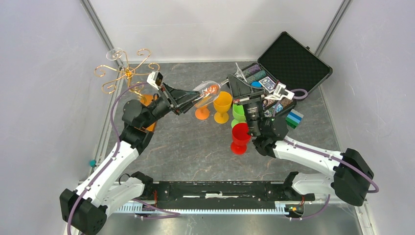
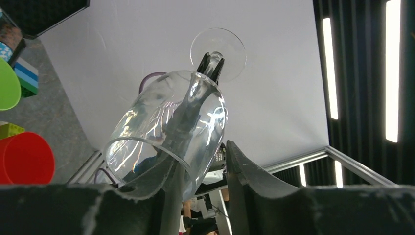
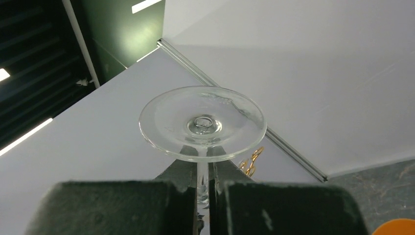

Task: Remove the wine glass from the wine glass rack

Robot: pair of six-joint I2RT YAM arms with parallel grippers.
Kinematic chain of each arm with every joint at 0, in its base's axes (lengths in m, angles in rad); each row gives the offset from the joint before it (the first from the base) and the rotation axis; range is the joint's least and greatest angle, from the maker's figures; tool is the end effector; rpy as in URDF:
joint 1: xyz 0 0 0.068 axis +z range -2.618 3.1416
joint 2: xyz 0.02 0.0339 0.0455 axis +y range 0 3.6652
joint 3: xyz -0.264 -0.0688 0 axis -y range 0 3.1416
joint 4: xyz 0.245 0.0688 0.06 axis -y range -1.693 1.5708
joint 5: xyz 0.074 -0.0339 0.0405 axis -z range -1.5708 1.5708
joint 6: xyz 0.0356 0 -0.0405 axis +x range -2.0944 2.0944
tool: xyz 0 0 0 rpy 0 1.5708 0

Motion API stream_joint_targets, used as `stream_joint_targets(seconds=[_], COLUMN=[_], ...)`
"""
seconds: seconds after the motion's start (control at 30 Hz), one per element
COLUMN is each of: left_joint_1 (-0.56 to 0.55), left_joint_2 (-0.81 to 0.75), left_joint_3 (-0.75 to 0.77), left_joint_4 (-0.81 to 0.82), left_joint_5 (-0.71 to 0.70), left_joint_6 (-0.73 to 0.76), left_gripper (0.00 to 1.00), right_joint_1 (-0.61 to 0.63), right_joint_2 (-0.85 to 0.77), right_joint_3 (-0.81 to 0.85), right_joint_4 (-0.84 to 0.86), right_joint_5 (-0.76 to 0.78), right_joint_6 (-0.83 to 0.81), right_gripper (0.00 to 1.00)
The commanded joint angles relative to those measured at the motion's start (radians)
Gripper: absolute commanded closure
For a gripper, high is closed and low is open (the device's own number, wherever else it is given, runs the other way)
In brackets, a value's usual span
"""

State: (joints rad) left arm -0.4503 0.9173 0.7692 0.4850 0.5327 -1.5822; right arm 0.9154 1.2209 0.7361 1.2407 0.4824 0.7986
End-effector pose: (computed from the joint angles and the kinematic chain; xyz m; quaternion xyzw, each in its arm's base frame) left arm 0.1807 -0.1074 0.3809 -0.1181 0.5862 -0.7491 0.2849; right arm 0.1661 0.1889 0.3728 0.1965 0.3969 0.6119 0.6553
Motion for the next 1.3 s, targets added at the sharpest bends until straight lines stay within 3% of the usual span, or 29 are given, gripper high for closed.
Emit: stream_joint_targets(seconds=[0.0,0.17,0.37,0.47,0.6,0.9,1.07,1.27], left_joint_1=[-0.01,-0.012,-0.012,-0.011,-0.011,-0.011,-0.011,-0.011], left_joint_2=[-0.018,-0.015,-0.017,-0.017,-0.015,-0.027,-0.028,-0.031], left_joint_3=[0.07,0.08,0.101,0.101,0.109,0.216,0.28,0.369], left_joint_4=[-0.028,-0.027,-0.047,-0.053,-0.069,-0.264,-0.371,-0.547], left_joint_5=[0.007,-0.002,-0.018,-0.026,-0.036,-0.101,-0.142,-0.184], left_joint_6=[0.128,0.144,0.177,0.186,0.205,0.37,0.473,0.602], left_gripper=[0.66,0.9,0.95,0.98,0.98,0.98,0.98,0.98], right_joint_1=[0.005,0.005,0.005,0.005,0.005,0.005,0.005,0.005], right_joint_2=[-0.021,-0.024,-0.033,-0.034,-0.037,-0.075,-0.102,-0.151], right_joint_3=[0.036,0.044,0.04,0.034,0.016,-0.019,-0.026,-0.074], right_joint_4=[-0.13,-0.234,-0.309,-0.304,-0.268,-0.219,-0.257,-0.316], right_joint_5=[0.039,0.068,0.09,0.082,0.065,0.0,-0.026,-0.058], right_joint_6=[0.035,0.119,0.191,0.199,0.201,0.149,0.139,0.152], right_gripper=[1.0,1.0,0.98,0.9,0.67,0.31,0.21,0.21])
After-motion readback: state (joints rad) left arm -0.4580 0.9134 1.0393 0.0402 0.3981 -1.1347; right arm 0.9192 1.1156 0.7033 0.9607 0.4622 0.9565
